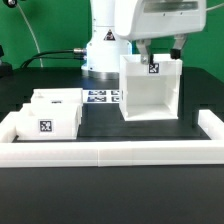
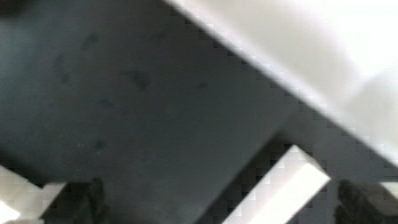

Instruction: Assemble drawer

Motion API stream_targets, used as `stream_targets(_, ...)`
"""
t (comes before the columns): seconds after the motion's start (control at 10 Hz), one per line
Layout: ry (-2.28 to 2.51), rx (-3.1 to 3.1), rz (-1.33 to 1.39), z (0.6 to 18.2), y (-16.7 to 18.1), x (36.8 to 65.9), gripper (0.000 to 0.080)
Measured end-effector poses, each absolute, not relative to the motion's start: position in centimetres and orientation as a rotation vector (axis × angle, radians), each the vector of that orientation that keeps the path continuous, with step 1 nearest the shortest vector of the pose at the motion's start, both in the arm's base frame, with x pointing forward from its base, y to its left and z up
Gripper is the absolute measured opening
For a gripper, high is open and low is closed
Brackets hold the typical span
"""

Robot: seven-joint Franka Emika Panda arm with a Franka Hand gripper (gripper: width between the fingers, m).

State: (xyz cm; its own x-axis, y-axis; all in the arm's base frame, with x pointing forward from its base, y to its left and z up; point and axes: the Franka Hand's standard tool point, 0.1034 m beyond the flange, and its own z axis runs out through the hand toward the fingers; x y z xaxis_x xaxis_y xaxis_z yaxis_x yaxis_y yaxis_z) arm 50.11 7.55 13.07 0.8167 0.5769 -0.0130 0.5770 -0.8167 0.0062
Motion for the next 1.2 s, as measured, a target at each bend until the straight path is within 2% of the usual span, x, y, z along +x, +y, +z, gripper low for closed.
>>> stream_targets(0.1, 0.891, 2.997, -0.005, 13.7, 8.1, 49.6, 0.0650)
stream_targets(0.8, 0.869, 3.005, -0.011, 13.4, 8.2, 49.4, 0.0650)
stream_targets(1.0, 0.635, 3.060, -0.026, 12.9, 9.8, 46.9, 0.0650)
stream_targets(1.2, 0.486, 3.083, -0.053, 12.9, 11.1, 46.0, 0.0650)
